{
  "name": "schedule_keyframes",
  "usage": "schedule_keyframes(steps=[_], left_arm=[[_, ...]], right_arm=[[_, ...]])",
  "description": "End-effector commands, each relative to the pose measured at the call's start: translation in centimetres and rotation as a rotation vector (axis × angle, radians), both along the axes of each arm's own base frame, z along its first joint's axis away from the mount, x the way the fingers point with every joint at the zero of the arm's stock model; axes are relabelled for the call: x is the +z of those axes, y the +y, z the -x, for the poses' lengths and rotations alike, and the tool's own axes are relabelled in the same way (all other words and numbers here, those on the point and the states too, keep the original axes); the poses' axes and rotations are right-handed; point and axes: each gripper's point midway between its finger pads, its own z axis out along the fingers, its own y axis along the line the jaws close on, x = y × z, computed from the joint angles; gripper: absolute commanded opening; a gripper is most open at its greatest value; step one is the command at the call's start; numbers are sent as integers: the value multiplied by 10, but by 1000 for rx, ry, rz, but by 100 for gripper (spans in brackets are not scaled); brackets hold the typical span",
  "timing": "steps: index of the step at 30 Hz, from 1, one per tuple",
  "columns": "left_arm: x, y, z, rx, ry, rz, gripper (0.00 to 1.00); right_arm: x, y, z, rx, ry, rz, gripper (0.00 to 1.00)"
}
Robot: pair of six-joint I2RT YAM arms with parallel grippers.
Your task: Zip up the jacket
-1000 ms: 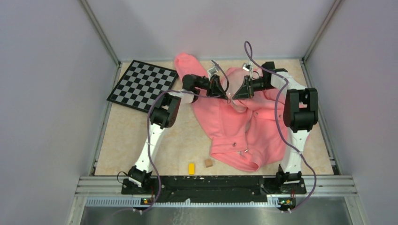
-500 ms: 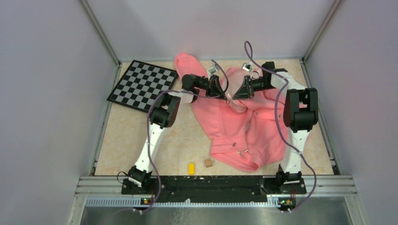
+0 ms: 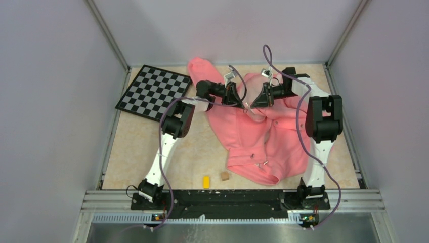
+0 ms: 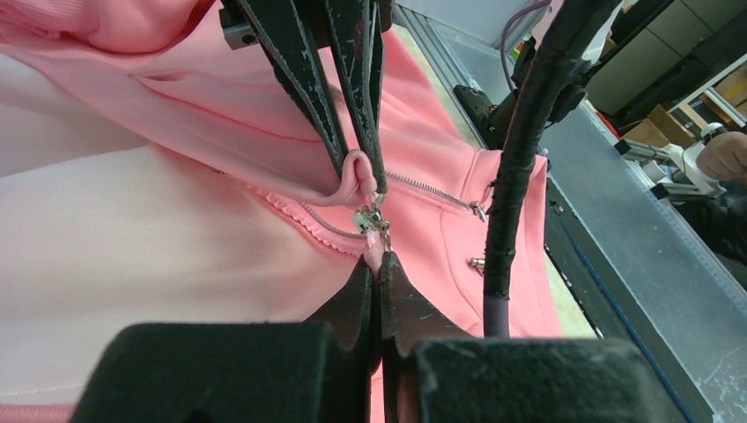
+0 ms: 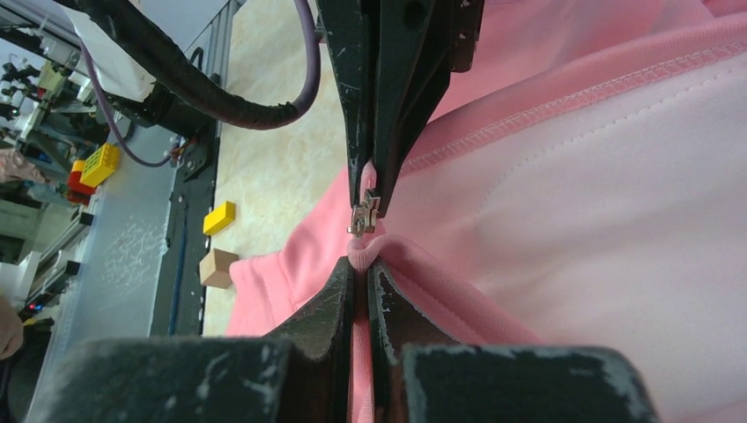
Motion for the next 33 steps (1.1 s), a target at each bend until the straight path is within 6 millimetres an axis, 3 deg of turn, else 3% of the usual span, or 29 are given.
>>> schedule_keyframes(steps=[1,14,33], left_arm=[[6,1,5,-19,-177,64,0],[11,-1,9,-22,-191,76,0],[16,3,-3,10,-196,94,0]], right_arm=[[35,12,-3,34,-118,-63,0],[29,11,-8,11,-121,-46,0],[32,11,-3,33,-116,-66,0]])
